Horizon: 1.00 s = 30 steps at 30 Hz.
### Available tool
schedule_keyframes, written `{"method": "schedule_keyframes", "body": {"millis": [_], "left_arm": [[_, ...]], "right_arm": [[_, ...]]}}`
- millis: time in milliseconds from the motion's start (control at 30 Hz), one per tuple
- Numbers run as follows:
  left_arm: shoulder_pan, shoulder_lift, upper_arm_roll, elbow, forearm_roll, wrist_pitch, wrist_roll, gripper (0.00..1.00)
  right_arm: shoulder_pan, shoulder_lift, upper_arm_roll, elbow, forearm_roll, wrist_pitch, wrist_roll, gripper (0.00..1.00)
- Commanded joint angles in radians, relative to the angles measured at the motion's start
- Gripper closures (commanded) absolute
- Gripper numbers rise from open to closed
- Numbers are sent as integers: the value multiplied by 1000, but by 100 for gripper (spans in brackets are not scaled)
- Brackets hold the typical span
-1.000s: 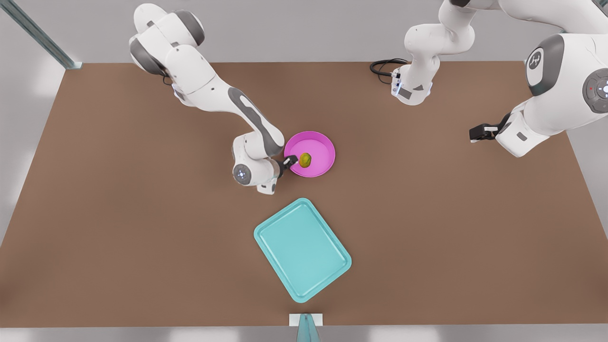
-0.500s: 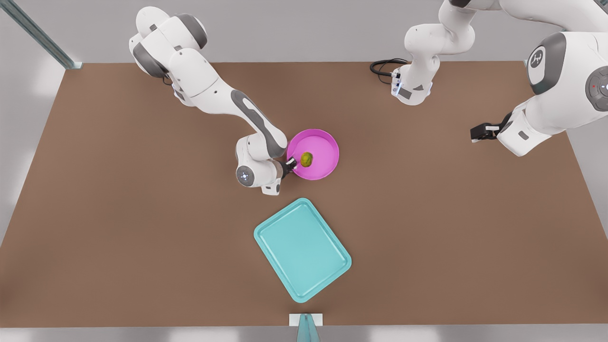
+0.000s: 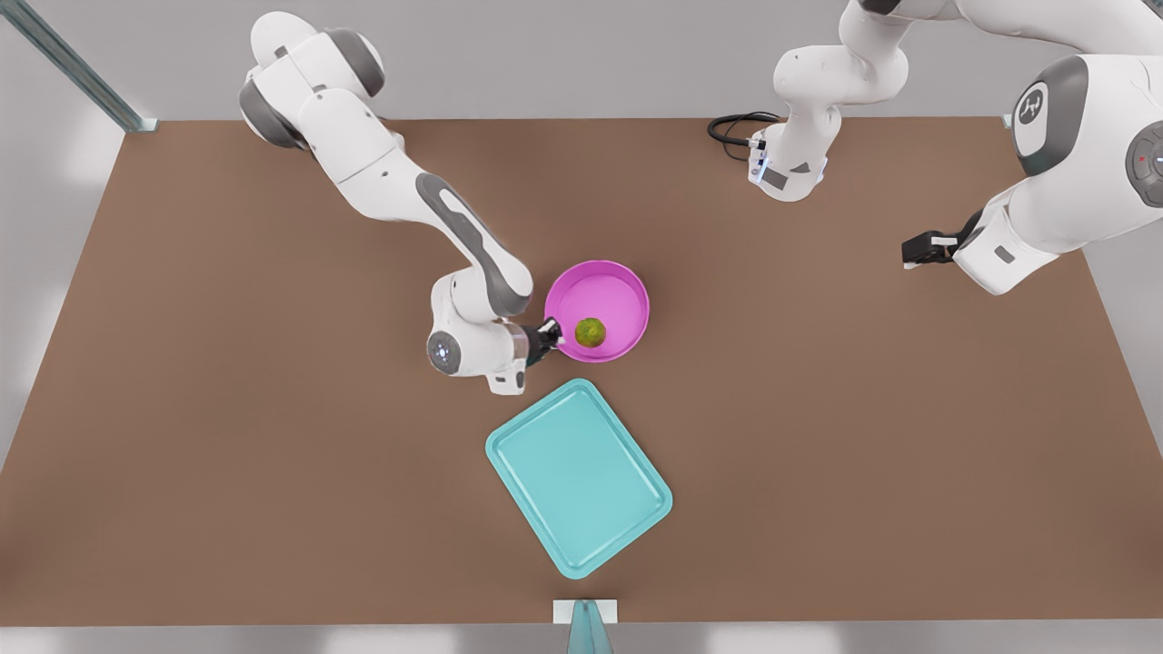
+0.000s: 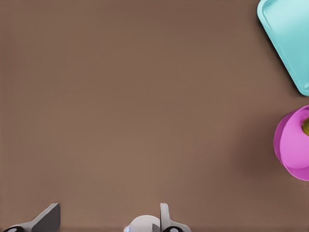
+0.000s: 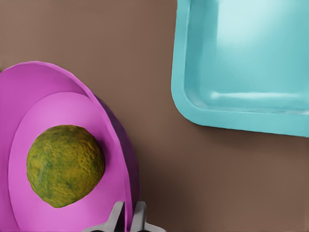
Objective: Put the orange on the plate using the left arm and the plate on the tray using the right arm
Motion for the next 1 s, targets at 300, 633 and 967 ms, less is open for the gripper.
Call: {"method": "schedule_keyframes", "body": {"millis": [300,633,967], "left_arm": [[4,-1,3,8,9,-2,14,0],[1,-7,-2,13,1,-25,8,0],[1,-4,-3,14,-2,-41,5,0]], "right_arm": [[-102,162,-9,329,74,-42,142,79],[-136,307,-105,535,83,4,391,79],[-113,350,-118,593,85,30,395,0]]}}
